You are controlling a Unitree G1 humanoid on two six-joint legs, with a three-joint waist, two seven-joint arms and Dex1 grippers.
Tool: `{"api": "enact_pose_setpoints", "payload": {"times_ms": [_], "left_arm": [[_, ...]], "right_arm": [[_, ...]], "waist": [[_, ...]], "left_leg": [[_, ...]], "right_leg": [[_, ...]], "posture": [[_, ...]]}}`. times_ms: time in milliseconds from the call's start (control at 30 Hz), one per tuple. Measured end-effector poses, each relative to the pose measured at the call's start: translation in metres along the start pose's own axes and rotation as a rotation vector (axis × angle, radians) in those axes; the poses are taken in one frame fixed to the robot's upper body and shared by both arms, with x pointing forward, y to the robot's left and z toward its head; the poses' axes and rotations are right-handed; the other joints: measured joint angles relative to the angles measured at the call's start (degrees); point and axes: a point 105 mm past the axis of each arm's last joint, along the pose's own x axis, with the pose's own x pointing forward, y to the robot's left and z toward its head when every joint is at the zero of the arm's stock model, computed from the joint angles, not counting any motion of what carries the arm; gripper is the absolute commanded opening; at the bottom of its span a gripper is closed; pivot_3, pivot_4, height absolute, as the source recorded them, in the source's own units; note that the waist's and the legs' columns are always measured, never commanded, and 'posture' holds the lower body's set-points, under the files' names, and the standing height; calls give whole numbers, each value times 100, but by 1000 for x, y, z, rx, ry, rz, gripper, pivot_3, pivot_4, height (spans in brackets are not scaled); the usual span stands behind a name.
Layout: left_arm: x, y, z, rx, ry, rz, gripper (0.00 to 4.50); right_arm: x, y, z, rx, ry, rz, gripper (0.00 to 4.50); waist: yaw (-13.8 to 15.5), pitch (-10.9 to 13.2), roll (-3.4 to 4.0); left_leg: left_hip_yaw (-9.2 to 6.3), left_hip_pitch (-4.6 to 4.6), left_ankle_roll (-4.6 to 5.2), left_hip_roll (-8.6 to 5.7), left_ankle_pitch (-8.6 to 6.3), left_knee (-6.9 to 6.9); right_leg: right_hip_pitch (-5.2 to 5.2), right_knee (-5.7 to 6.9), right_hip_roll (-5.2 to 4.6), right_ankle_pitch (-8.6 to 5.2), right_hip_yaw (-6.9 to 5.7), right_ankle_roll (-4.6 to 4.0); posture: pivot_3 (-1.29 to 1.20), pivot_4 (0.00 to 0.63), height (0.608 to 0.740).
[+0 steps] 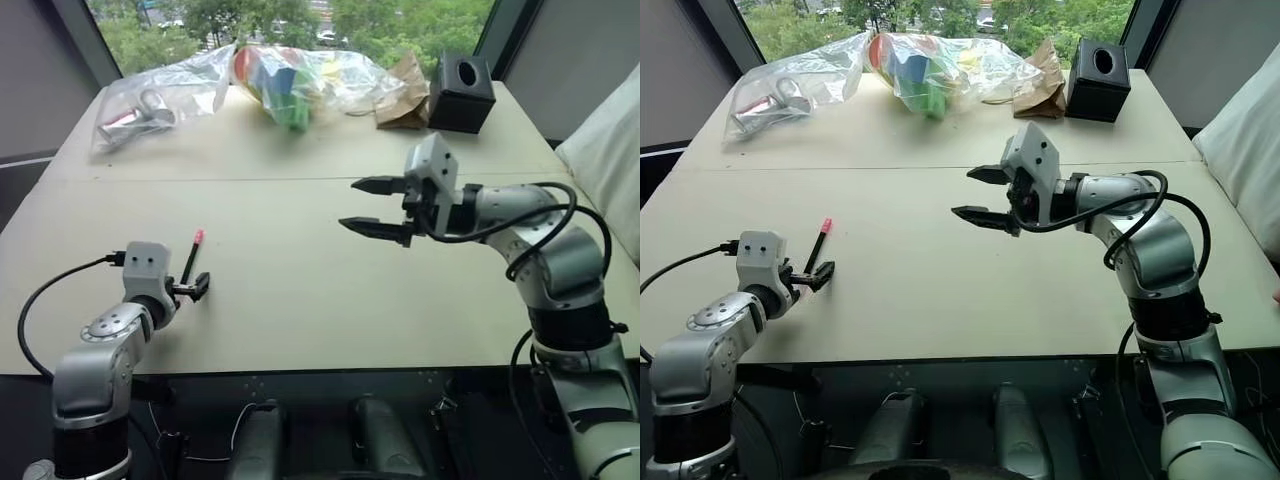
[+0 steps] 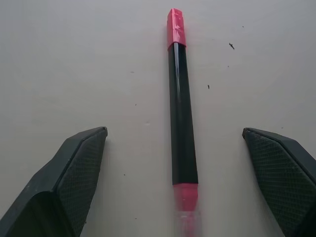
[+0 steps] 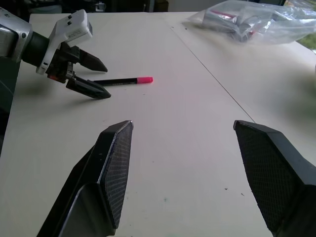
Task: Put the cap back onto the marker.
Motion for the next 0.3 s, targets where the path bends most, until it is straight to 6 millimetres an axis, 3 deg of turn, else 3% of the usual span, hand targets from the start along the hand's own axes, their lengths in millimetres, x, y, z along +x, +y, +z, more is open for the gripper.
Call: {"api": "enact_pose_setpoints", "payload": {"times_ms": [133,300], "left_arm": [[-15,-2,23,1,-112,24,4386],[-51,-8,39,43,-230,67,4386]], "right_arm": [[-1,3,0,2,1,32,3366],[-10,9,-1,-6,31,114,3366]], "waist": [[-1,0,-1],[-5,0,-1]], "left_leg": [[1,0,0,0,0,0],[4,-2,0,-1,0,-1]], "right_leg": [[0,-1,-1,0,1,0],[1,-8,-3,-1,2,-2]], "posture": [[0,150,740],[0,150,740]]}}
